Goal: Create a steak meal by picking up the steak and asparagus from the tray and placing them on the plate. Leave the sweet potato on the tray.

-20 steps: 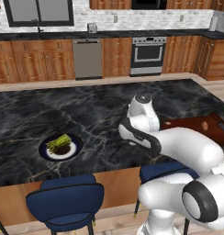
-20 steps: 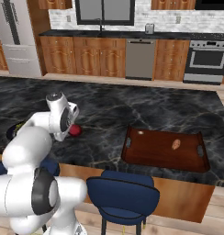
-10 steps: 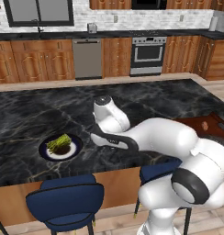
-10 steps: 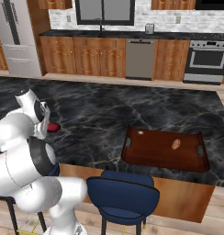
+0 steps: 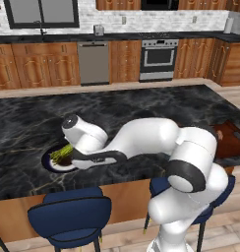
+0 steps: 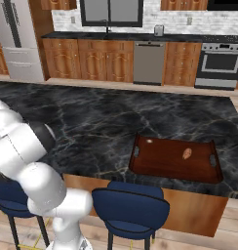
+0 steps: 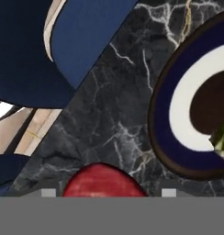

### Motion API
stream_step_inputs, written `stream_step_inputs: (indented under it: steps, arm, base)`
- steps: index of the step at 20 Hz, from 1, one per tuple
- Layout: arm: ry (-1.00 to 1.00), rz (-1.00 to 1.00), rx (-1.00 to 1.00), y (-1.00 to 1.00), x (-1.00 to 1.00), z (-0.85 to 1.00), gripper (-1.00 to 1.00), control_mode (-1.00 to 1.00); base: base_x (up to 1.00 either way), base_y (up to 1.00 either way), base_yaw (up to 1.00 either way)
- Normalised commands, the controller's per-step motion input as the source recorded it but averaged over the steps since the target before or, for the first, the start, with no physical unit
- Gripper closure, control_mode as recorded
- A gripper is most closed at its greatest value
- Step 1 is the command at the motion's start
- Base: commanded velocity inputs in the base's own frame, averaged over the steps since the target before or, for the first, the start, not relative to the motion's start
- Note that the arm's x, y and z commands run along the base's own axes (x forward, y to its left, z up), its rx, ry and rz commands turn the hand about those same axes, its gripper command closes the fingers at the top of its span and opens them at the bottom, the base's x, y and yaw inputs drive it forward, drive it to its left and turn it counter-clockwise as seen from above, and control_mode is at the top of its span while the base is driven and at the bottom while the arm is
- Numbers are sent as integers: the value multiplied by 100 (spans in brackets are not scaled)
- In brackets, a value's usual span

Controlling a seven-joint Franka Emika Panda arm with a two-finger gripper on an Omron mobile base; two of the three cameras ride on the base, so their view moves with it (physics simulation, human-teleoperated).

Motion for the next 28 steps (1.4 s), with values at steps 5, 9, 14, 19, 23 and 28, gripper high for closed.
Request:
stream_step_inputs:
  steps: [5,9,14,19,23,28]
  arm:
    - [0,12,-8,37,15,-36,100,-100]
    - [0,5,0,0,32,-27,100,-100]
    - [0,5,0,6,25,-44,100,-100]
    - [0,5,-2,31,17,-40,100,-100]
    - [0,2,-2,38,29,-18,100,-100]
    - [0,0,-1,36,39,-8,100,-100]
  base:
    - [0,0,0]
    - [0,0,0]
    - [0,0,0]
    - [0,0,0]
    - [0,0,0]
    - [0,0,0]
